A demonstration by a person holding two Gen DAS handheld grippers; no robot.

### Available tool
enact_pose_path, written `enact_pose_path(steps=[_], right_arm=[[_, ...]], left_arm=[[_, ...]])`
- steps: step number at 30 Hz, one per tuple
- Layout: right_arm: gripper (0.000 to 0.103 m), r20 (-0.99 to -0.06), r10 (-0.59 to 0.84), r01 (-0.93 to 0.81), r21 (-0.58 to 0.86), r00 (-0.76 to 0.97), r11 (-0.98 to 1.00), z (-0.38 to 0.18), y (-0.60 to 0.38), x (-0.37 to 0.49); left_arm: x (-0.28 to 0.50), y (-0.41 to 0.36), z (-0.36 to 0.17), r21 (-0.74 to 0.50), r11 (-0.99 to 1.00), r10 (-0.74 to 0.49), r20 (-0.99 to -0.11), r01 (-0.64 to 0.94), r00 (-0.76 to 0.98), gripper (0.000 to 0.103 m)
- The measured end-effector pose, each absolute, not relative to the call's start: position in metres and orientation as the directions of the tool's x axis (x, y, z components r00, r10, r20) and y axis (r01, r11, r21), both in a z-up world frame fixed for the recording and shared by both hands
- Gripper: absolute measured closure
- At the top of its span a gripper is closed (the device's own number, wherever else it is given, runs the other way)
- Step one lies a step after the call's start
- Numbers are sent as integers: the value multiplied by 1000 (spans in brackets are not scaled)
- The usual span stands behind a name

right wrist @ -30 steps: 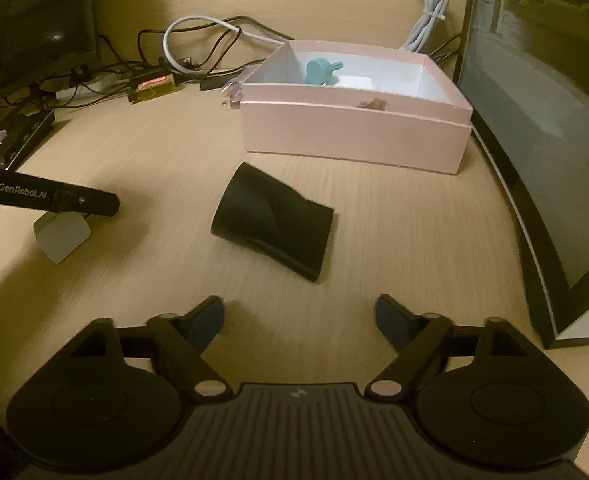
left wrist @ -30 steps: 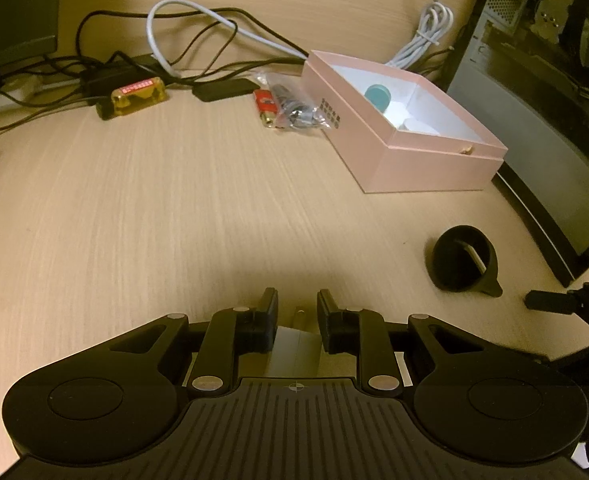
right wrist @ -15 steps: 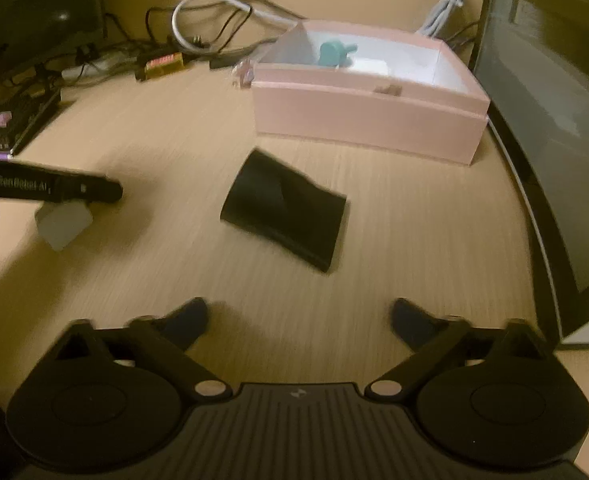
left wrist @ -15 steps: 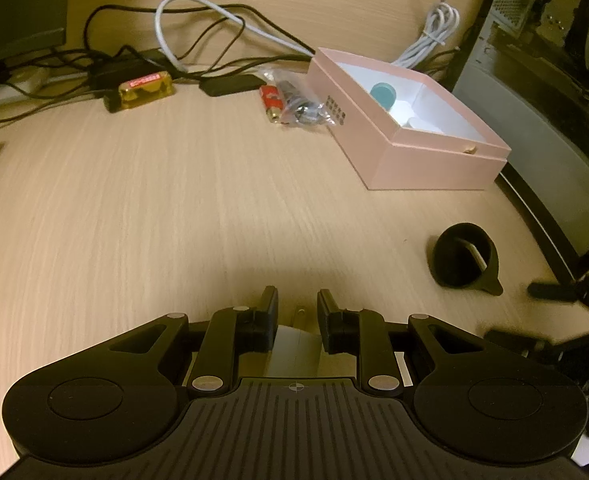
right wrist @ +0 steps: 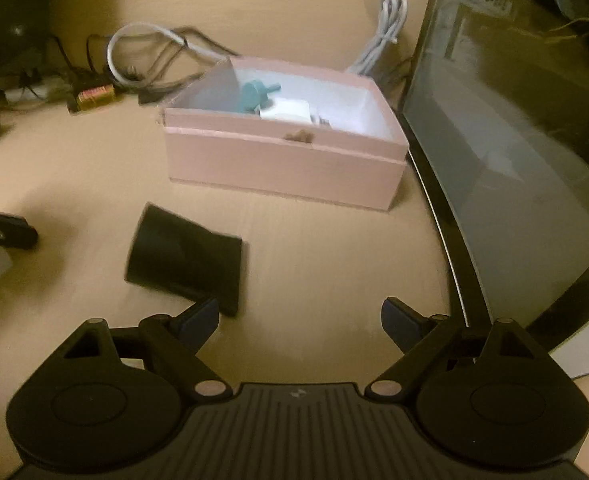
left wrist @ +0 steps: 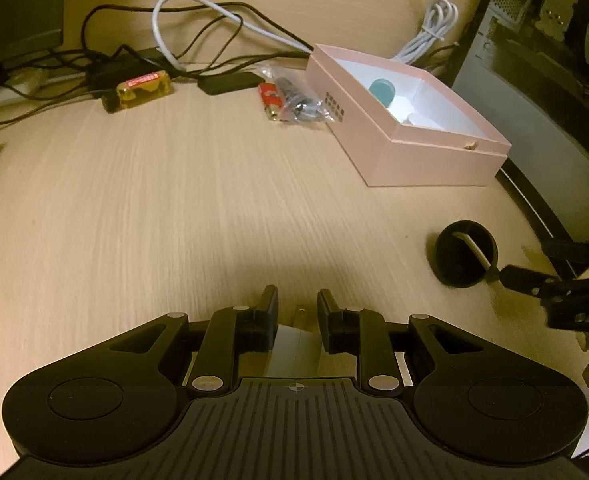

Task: Organize rigid objects

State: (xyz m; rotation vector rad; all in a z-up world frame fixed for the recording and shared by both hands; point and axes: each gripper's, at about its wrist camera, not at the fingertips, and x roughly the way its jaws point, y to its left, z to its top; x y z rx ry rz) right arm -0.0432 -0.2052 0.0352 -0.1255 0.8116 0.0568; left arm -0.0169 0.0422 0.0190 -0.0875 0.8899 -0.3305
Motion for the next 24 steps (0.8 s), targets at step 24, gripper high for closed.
enact_pose_path(steps=[24], right_arm=[[13,-715,352,-362,148,604,920,44,-150,-32]], left_arm=[[-17,41,20,-206,947,-314,-748,246,584,78]])
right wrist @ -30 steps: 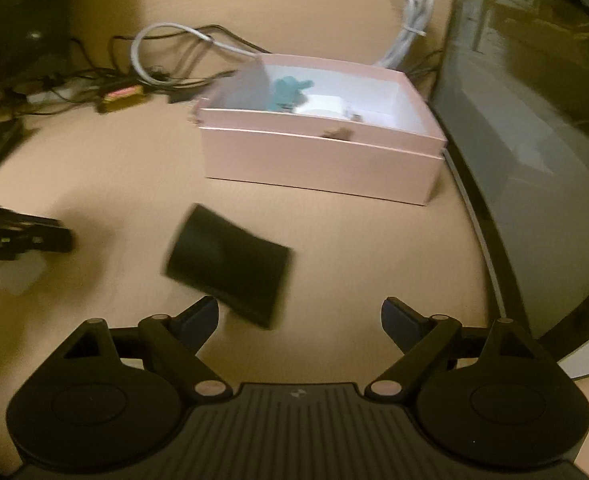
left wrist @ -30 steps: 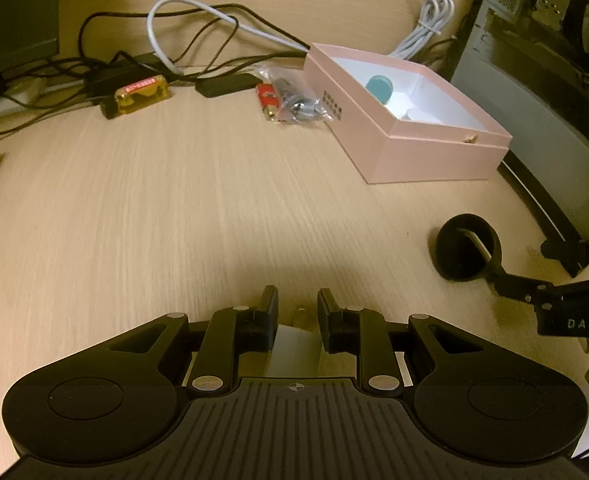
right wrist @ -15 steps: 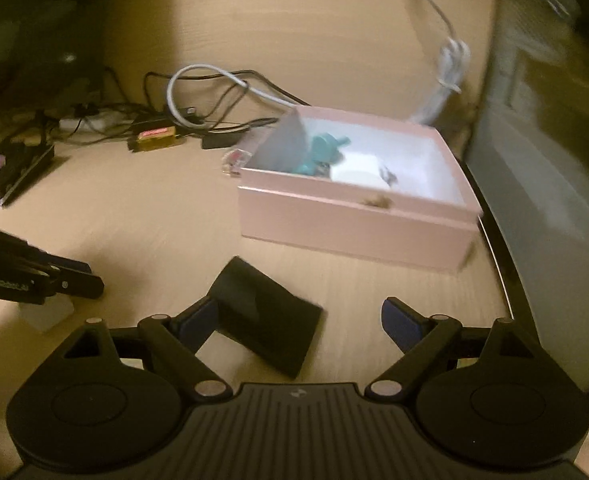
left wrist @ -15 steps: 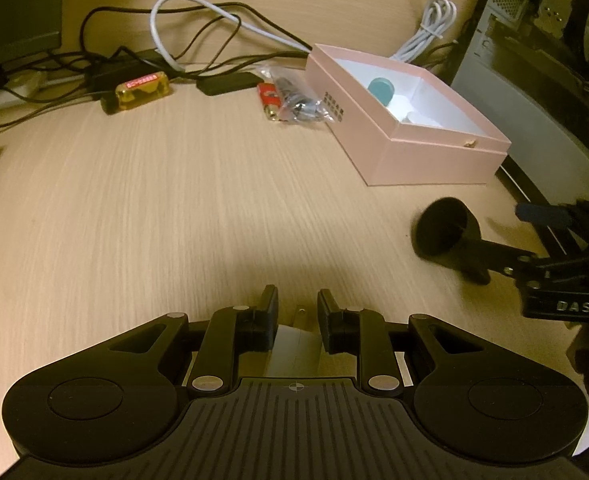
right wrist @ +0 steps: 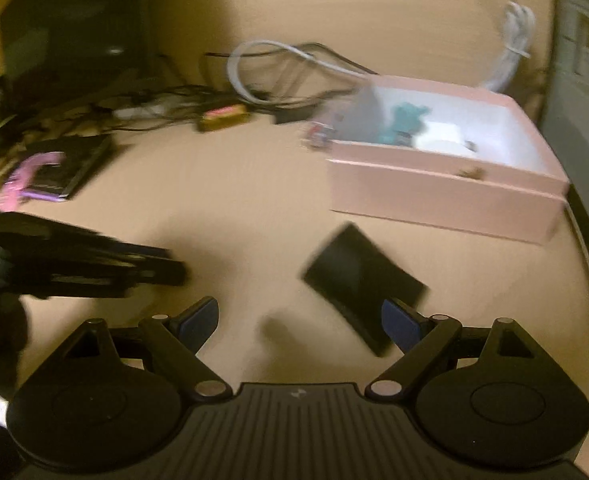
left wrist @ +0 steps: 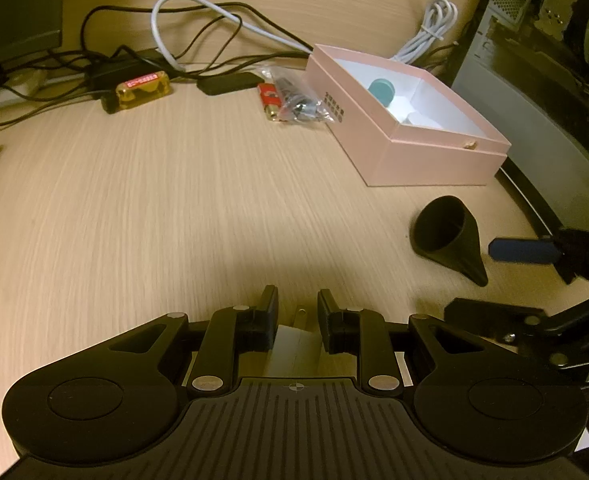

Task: Organize rigid objects

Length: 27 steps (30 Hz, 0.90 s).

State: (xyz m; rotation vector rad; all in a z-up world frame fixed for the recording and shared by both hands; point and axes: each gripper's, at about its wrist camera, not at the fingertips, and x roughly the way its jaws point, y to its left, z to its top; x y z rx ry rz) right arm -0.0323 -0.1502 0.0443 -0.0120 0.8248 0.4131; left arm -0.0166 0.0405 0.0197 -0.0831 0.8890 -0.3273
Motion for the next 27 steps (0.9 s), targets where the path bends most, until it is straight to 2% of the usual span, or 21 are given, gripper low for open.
enact_pose_path(steps=[3,7,12,14,16,19,21,24,27], right_arm=[[13,-692,352,-386,114,630,915,53,-147,-35],[13,-681,252,-310,39,688,950,54,-156,-26],[13,-726,209,-224,78,656,971,36,-174,-2],[13,-752,225,-214,113,620,970,30,-173,7],[13,-766,305,-215,220,566,951,29,-174,10],[13,-726,448,-279,351,521,894,36,-169,4],[13,-712,422,-321,283,562,904,45,-164,-3],[13,-693,334,-406,66,638,911,51,-154,-12],[13,-690,291,-476,-89,663,875,48,-144,-11]], left_arm=[[-16,40,20,-207,947,-315,-748,245,584,78],[-16,41,20,-207,947,-315,-748,246,584,78],[-15,41,21,-205,950,-306,-755,235,580,78],[-16,42,21,-201,953,-298,-757,227,581,78],[-17,42,22,-195,956,-290,-758,220,584,78],[-18,42,21,-195,957,-287,-756,215,589,78],[-19,42,21,-196,957,-285,-754,212,592,78],[-20,42,21,-200,958,-286,-752,208,594,78],[-21,43,21,-208,957,-290,-747,204,599,78]])
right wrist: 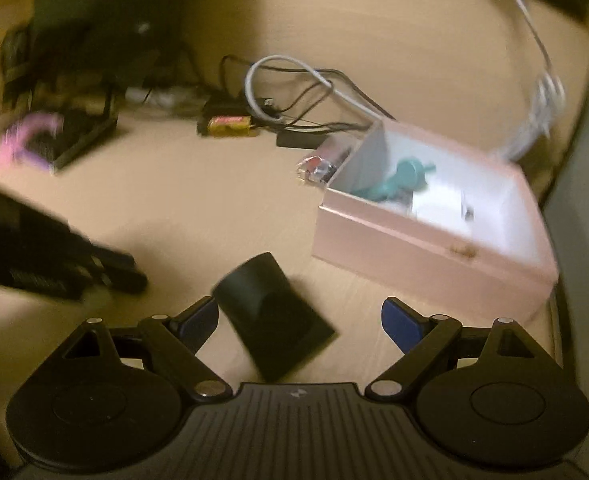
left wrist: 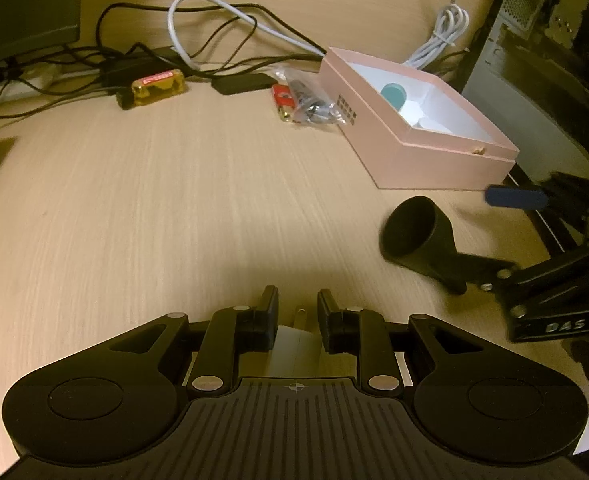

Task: Organize rigid objects

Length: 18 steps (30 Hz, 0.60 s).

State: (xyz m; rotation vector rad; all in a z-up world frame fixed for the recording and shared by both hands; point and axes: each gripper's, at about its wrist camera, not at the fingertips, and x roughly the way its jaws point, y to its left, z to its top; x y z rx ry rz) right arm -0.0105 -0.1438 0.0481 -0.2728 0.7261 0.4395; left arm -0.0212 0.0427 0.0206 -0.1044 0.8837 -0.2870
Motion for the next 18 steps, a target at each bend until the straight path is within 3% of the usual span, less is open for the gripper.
enact_pose_path(steps=[12,16,18], right_arm=[[18,-741,332,-598,-116,583,793,21,-117,15],[18,-744,330,-568,-81,581,819,20,-123,14],[18,-745,326,-563,-79,582,823,20,-126,10]], left_arm=[[-24,43,21,-204,956,-292,-735,211,612,77],[-44,62,44,-238,939,-344,-668,248,660,77],[-62,68,54,-175,932,-352,-653,318,671,77]])
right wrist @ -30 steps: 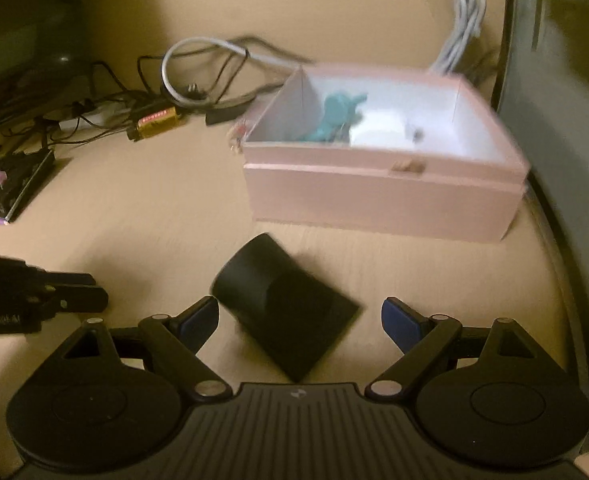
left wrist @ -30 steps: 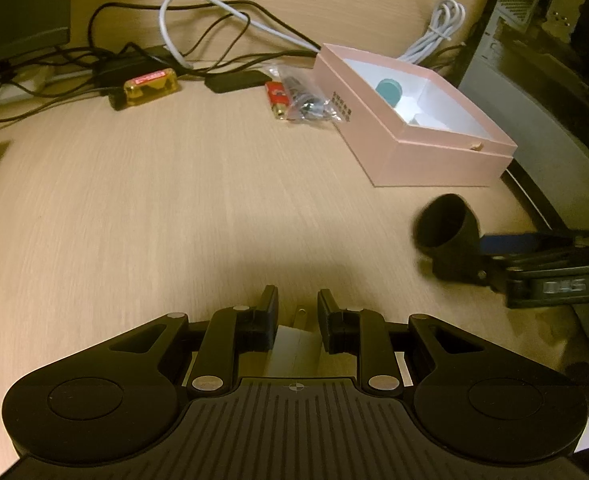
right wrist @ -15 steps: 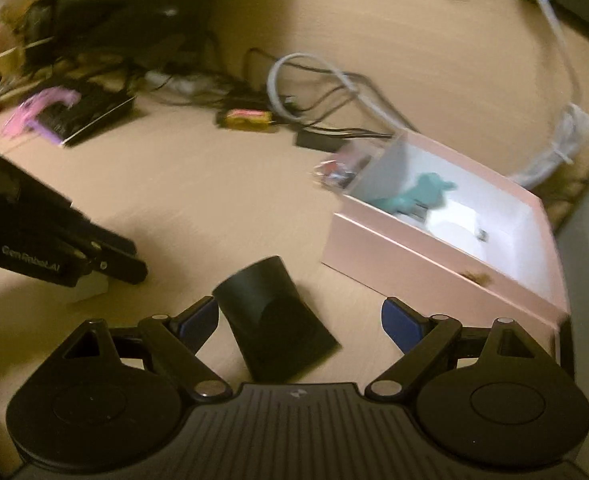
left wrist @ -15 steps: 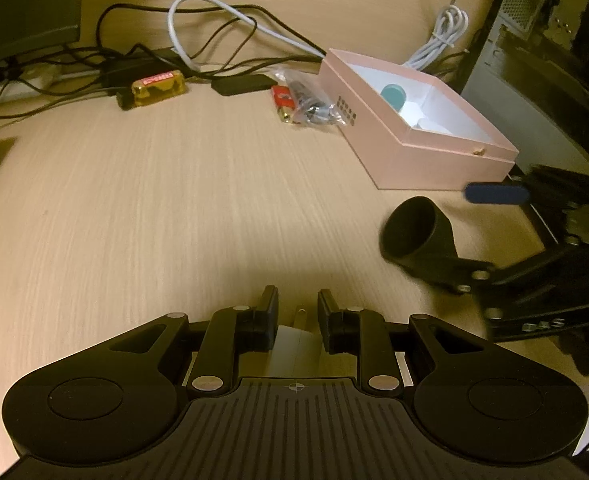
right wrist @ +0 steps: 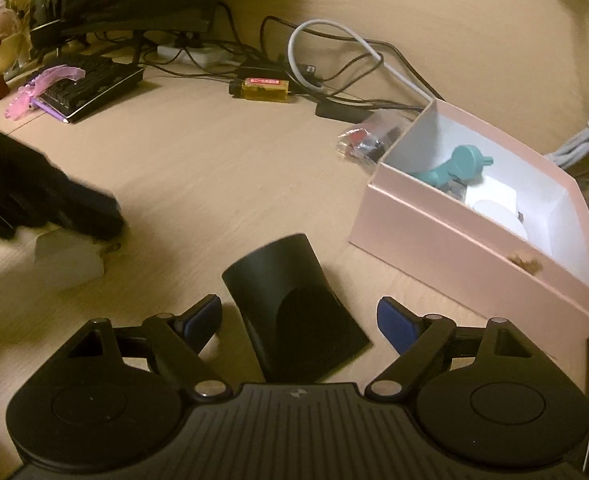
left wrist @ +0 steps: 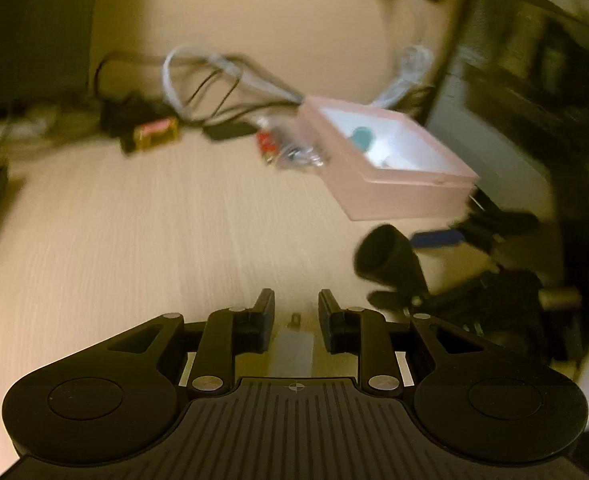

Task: Organize rigid objects

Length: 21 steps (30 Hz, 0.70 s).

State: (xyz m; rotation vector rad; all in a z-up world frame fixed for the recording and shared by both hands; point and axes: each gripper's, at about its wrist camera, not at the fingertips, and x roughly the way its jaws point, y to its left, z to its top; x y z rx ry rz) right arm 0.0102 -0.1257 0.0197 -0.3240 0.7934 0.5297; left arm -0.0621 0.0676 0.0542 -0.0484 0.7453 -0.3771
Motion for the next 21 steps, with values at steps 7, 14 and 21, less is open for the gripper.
enact_pose_path(steps=[7,14,21], right_arm=[[18,-735,331,-565,-87,593,820,19,-127,5],[18,-734,324,-571,-105,596,814,21,-122,4],[18,-725,337,-599,-129,601,790,20,-110,8]], left_arm=[[-78,58,50,-58,939,-277,-708,338,650,76],[-69,46,39,-85,942,-279,-737,325,616,76],[-61,38,23,-82,940,-274,-757,330,593,74]])
